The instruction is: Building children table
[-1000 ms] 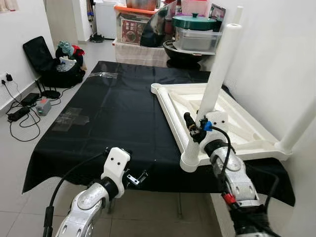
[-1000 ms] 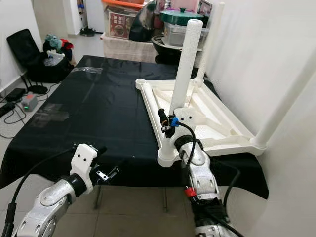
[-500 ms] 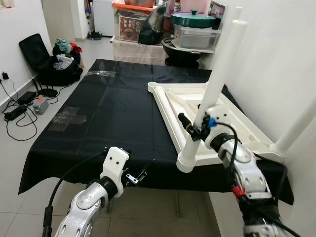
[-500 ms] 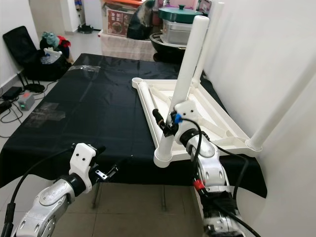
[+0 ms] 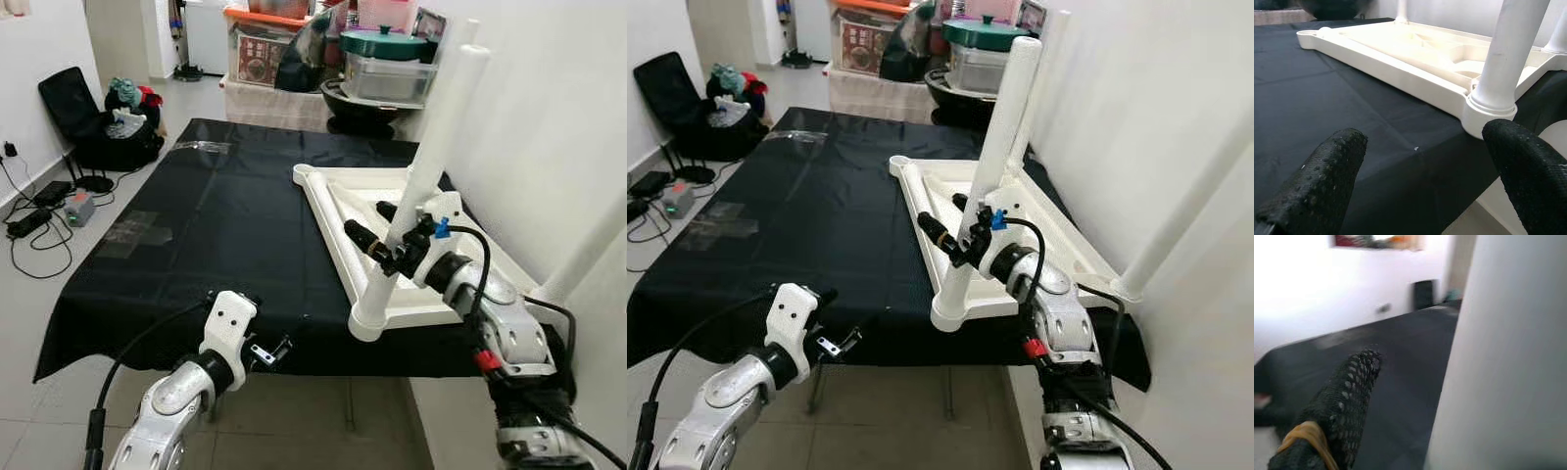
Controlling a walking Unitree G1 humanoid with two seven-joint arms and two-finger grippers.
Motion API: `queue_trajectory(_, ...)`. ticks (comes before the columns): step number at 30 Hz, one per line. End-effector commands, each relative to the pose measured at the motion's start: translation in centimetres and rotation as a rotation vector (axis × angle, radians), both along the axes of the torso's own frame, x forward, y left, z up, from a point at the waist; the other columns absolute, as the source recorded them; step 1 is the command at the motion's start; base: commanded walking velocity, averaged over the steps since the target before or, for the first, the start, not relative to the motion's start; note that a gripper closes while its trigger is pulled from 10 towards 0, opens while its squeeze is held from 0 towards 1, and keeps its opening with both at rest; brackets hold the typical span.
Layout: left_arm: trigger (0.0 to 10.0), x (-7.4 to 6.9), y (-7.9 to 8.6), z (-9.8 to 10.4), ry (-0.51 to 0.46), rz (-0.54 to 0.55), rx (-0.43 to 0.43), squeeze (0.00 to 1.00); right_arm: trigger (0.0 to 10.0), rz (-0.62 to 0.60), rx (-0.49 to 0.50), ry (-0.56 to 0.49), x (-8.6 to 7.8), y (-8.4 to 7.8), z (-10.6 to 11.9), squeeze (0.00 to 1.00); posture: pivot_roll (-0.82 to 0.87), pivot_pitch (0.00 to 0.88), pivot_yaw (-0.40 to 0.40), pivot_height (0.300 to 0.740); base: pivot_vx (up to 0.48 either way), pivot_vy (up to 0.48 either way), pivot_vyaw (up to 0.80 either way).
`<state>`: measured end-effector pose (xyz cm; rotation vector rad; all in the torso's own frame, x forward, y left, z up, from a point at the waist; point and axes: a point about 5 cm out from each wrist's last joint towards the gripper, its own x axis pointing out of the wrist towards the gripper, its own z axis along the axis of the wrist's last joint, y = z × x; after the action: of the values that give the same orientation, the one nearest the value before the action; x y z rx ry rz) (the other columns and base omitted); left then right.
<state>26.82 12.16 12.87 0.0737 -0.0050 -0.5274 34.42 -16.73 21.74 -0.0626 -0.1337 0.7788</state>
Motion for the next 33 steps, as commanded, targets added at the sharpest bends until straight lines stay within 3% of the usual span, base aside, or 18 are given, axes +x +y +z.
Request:
queue_trajectory(1, 10.0, -0.1, -0.2, -0.2, 0.009, -0.008, -0.006, 0.00, 10.0, 0.091, -0.004, -0.007, -0.1, 1.2, -0.1, 0.00, 0.13, 0.000, -0.143, 0.740, 0.000, 0.000, 0.00)
queue_trajectory(2, 10.0, -0.1, -0.2, -0.2, 0.009, -0.008, -0.006, 0.00, 10.0, 0.091, -0.004, -0.007, -0.1, 1.2, -0.1, 0.00, 0.13, 0.000, -0.143, 0.740, 0.000, 0.000, 0.00)
queue_trajectory(3, 10.0, -0.1, -0.1, -0.2, 0.007, -0.004, -0.005, 0.00, 10.0, 0.204, -0.044, -0.003, -0.2, 1.6, -0.4, 0.00, 0.14, 0.000, -0.151, 0.740, 0.000, 0.000, 0.00)
queue_trajectory(5, 10.0, -0.2, 0.0, -0.2, 0.006, 0.000, -0.005, 0.00, 10.0, 0.239, -0.063, 0.001, 0.0, 1.7, -0.6, 0.00, 0.14, 0.000, -0.151, 0.740, 0.000, 0.000, 0.00)
queue_trajectory(19, 10.0, -0.3, -0.1, -0.3, 0.010, -0.007, -0.008, 0.00, 10.0, 0.177, -0.062, 0.007, 0.8, 1.2, -0.7, 0.00, 0.13, 0.000, -0.141, 0.740, 0.000, 0.000, 0.00)
queue_trajectory(20, 10.0, -0.4, -0.2, -0.3, 0.012, -0.010, -0.009, 0.00, 0.1, 0.137, -0.041, 0.007, 1.2, 0.7, -0.5, 0.00, 0.13, 0.000, -0.139, 0.740, 0.000, 0.000, 0.00)
queue_trajectory(27, 10.0, -0.3, -0.3, -0.4, 0.013, -0.013, -0.010, 0.00, 0.0, 0.066, -0.026, 0.001, 1.6, 0.2, -0.1, 0.00, 0.12, 0.000, -0.136, 0.740, 0.000, 0.000, 0.00)
queue_trajectory(28, 10.0, -0.3, -0.4, -0.4, 0.014, -0.016, -0.012, 0.00, 0.0, -0.032, -0.018, -0.006, 2.0, -0.4, 0.0, 0.00, 0.11, 0.000, -0.134, 0.740, 0.000, 0.000, 0.00)
queue_trajectory(30, 10.0, -0.3, -0.4, -0.4, 0.014, -0.016, -0.012, 0.00, 0.0, -0.032, -0.018, -0.006, 2.0, -0.4, 0.0, 0.00, 0.11, 0.000, -0.134, 0.740, 0.000, 0.000, 0.00)
queue_trajectory(31, 10.0, -0.3, -0.4, -0.4, 0.015, -0.018, -0.013, 0.00, 0.0, -0.153, -0.013, -0.001, 2.1, -0.7, -0.1, 0.00, 0.11, 0.000, -0.132, 0.740, 0.000, 0.000, 0.00)
queue_trajectory(32, 10.0, -0.3, -0.4, -0.4, 0.015, -0.018, -0.013, 0.00, 0.0, -0.153, -0.013, -0.001, 2.1, -0.7, -0.1, 0.00, 0.11, 0.000, -0.132, 0.740, 0.000, 0.000, 0.00)
queue_trajectory(33, 10.0, -0.3, -0.5, -0.5, 0.016, -0.021, -0.014, 0.00, 0.0, -0.241, 0.003, 0.003, 1.8, -0.8, -0.2, 0.00, 0.10, 0.000, -0.124, 0.740, 0.000, 0.000, 0.00)
